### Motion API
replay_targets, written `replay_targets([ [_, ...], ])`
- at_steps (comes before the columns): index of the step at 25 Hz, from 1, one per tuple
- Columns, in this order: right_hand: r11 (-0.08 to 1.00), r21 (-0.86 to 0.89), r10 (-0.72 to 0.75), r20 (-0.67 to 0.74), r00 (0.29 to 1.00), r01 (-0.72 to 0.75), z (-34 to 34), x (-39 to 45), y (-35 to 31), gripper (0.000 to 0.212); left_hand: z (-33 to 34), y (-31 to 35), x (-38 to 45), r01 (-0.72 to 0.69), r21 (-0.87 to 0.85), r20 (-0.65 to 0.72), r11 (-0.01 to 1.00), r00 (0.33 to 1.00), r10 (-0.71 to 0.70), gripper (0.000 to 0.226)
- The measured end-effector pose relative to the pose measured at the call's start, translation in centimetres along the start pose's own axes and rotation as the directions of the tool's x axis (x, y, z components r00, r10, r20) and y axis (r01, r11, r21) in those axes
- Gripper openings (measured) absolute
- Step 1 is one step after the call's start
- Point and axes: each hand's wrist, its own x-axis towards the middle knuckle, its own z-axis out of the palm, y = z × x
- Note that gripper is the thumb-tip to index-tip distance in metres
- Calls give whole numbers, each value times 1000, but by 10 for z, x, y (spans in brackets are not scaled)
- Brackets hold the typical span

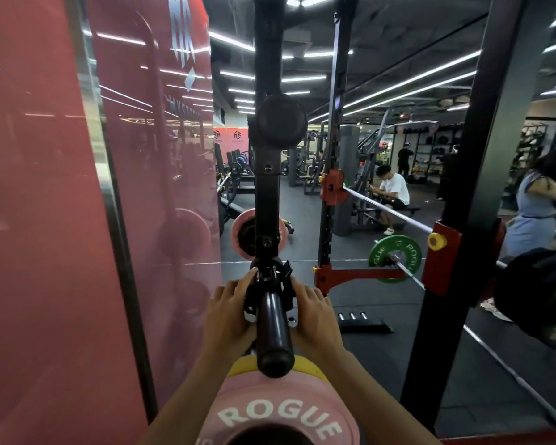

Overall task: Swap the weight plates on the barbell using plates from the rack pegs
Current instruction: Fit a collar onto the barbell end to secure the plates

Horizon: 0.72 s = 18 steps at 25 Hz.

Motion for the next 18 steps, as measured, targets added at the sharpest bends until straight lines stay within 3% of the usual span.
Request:
replay_targets([
  [5,999,-28,-31,-19,999,30,-28,-42,-18,80,-36,33,-41,17,22,41,1000,999,-18,73],
  [11,992,-87,-85,18,996,86,-79,-111,-58,86,-90,87,-113,78,93,-6,993,997,-78,88],
  [18,979,-159,-142,-83,986,127,-154,-197,-96,89,-152,161,-188,70,197,-18,978,998,-67,89],
])
